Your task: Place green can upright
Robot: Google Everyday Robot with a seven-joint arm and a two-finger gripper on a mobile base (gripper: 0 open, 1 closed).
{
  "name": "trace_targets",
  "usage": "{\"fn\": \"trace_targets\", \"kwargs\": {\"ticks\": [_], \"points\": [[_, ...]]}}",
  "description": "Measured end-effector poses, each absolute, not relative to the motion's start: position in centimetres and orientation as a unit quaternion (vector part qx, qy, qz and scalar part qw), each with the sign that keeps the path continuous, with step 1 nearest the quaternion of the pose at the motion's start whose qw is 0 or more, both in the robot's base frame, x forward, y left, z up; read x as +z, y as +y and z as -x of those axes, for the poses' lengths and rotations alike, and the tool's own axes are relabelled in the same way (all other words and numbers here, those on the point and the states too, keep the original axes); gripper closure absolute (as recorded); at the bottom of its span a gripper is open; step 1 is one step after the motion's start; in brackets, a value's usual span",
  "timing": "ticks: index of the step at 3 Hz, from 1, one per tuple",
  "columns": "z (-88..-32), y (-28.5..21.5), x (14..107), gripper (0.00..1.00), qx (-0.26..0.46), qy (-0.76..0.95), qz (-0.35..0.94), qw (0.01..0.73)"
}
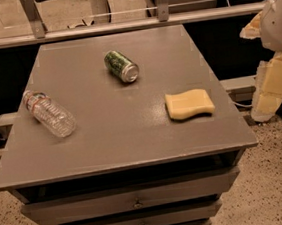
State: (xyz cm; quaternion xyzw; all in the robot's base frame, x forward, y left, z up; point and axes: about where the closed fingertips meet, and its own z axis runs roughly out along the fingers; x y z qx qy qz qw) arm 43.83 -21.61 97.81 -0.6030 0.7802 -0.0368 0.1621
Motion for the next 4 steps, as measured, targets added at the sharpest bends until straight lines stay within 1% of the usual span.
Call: {"fn": "trace_targets", "kwargs": {"ticks": [1,2,3,4], "points": [[-43.8,-21.6,97.8,0.0,-0.037,0.78,0.603,0.162],[-47.1,-19.1,97.0,0.0,-0.012,0.787,0.589,0.183],[-52.1,-14.9,96.3,0.0,0.012,0.795,0.57,0.208],[-55.8,-11.2,96.6,0.0,0.032,0.804,0.549,0.226]]}}
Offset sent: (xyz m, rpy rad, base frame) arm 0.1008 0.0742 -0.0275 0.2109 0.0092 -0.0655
